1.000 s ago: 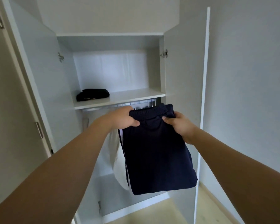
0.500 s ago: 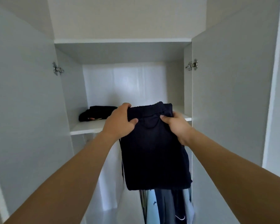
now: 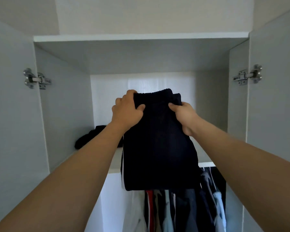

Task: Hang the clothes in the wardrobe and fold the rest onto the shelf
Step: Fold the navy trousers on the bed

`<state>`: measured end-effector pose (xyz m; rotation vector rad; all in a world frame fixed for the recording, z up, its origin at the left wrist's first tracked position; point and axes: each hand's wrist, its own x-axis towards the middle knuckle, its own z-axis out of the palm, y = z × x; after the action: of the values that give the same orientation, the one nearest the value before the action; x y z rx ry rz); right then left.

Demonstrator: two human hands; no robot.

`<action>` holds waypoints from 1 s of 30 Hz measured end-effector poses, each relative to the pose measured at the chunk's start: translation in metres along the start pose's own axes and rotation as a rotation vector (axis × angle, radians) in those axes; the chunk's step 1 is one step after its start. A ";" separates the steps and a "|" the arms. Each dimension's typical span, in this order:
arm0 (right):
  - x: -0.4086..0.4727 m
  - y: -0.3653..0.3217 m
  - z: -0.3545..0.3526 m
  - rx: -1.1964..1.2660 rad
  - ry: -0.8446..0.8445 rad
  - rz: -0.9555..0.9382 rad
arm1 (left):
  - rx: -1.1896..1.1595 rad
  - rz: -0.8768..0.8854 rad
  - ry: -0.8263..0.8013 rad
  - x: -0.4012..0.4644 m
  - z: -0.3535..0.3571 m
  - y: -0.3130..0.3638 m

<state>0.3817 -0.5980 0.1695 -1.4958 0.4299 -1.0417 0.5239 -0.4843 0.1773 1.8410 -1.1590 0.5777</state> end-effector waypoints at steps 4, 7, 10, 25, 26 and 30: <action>0.076 0.027 0.009 -0.026 0.059 0.017 | 0.000 0.001 -0.078 0.066 0.046 -0.033; 0.136 0.054 0.013 -0.075 0.128 0.068 | 0.034 -0.019 -0.167 0.107 0.088 -0.062; 0.188 0.090 0.014 -0.164 0.187 0.141 | 0.061 -0.051 -0.263 0.137 0.129 -0.091; 0.330 0.253 0.018 -1.095 0.060 0.362 | 0.207 -0.252 -0.782 0.198 0.315 -0.214; 0.336 0.255 0.020 -1.109 0.056 0.360 | 0.218 -0.246 -0.776 0.203 0.321 -0.218; 0.364 0.267 0.025 -1.127 0.033 0.354 | 0.273 -0.226 -0.747 0.220 0.341 -0.233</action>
<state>0.6726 -0.9242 0.0542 -2.2412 1.4040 -0.5113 0.8120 -0.8352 0.0648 2.4889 -1.3486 -0.1188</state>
